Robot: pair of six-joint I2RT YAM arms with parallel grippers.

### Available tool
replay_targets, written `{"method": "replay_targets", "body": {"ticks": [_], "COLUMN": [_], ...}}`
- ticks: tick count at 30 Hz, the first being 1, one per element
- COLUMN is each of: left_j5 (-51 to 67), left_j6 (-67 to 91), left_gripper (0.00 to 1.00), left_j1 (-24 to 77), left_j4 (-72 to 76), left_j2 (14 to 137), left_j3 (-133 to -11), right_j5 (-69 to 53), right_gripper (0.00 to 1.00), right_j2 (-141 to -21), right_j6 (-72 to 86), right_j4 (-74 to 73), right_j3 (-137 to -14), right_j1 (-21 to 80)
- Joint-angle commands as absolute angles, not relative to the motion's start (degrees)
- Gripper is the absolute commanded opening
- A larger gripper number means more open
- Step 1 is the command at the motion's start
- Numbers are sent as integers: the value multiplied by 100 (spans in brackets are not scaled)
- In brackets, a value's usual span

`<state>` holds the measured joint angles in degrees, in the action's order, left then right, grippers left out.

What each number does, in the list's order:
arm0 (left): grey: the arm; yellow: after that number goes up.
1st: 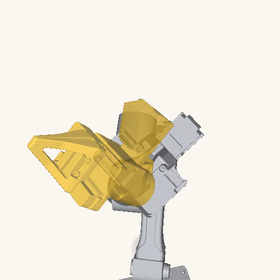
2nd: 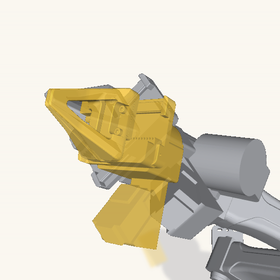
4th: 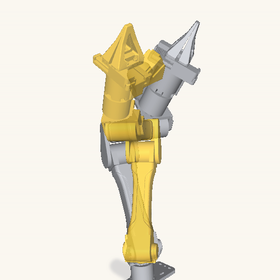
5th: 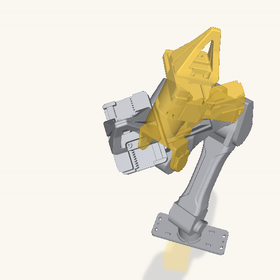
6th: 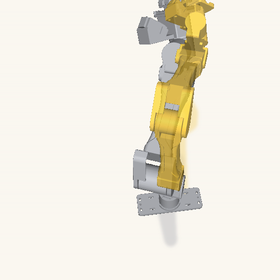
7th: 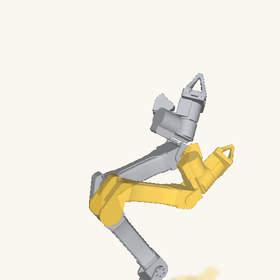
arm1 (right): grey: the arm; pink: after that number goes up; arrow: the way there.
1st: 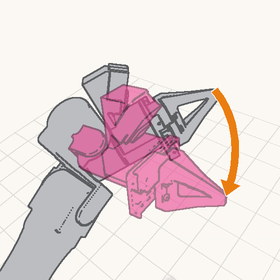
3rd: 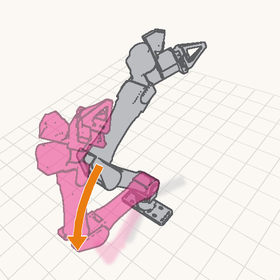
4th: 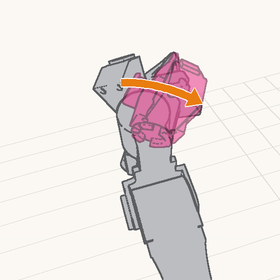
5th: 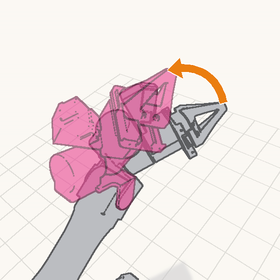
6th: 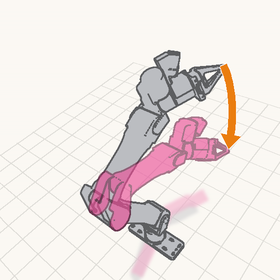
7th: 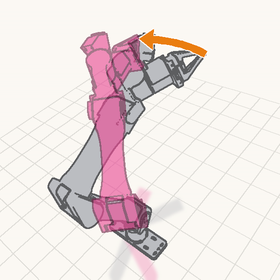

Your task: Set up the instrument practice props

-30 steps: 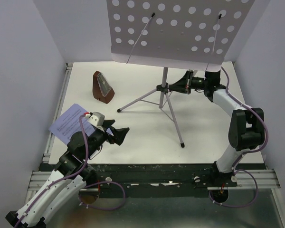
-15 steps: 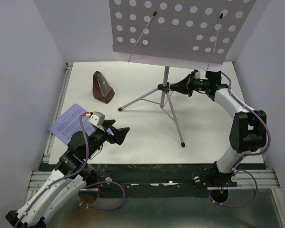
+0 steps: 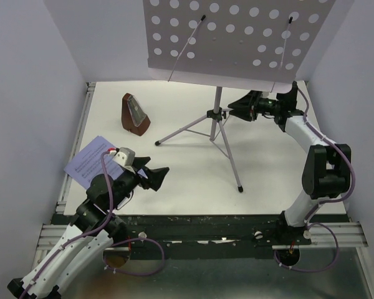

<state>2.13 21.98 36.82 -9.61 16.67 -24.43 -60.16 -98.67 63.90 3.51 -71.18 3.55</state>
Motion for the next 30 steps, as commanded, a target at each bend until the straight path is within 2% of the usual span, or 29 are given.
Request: {"method": "replay_targets", "body": {"ticks": [1, 5, 9, 12, 13, 14, 16, 21, 24, 25, 30], "left_j5": [220, 150, 97, 53, 44, 44, 79, 211, 228, 237, 193], "left_j6": [2197, 2075, 1908, 1837, 1828, 1819, 1837, 1890, 1890, 1872, 1863], "left_gripper": [99, 99, 99, 99, 99, 99, 99, 99, 99, 99, 99], "left_j1": [3647, 3647, 3648, 3656, 3656, 3656, 3647, 3647, 3656, 3648, 3656], "left_j4": [-1142, -1344, -1433, -1406, -1354, -1310, -1213, -1143, -1151, -1177, -1239], "left_j2": [1380, 1213, 1169, 1151, 1169, 1178, 1230, 1415, 1468, 1476, 1599], "left_j3": [-2540, -2540, -2566, -2558, -2549, -2531, -2505, -2540, -2558, -2575, -2628], "right_j5": [-5934, -6029, -5564, -6403, -6694, -6889, -7214, -7506, -7445, -7296, -6759], "right_gripper": [51, 51, 51, 56, 66, 82, 98, 99, 100, 99, 94], "right_j2": [-9555, -9230, -8308, -7631, -7455, -7340, -7234, -7663, -7770, -7761, -7927], "right_j6": [5048, 3512, 560, -2442, -3566, -4430, -5673, -5791, -7200, -7433, -6444], "right_j4": [125, -824, -1477, -1484, -1659, -1940, -1925, -1318, -1424, -1189, 1324], "right_j3": [-7084, -7032, -6524, -5751, -5548, -5363, -5064, -5404, -5494, -5389, -5106], "right_j1": [45, -246, -220, -220, -211, -211, -211, -123, 0, 235, 492]}}
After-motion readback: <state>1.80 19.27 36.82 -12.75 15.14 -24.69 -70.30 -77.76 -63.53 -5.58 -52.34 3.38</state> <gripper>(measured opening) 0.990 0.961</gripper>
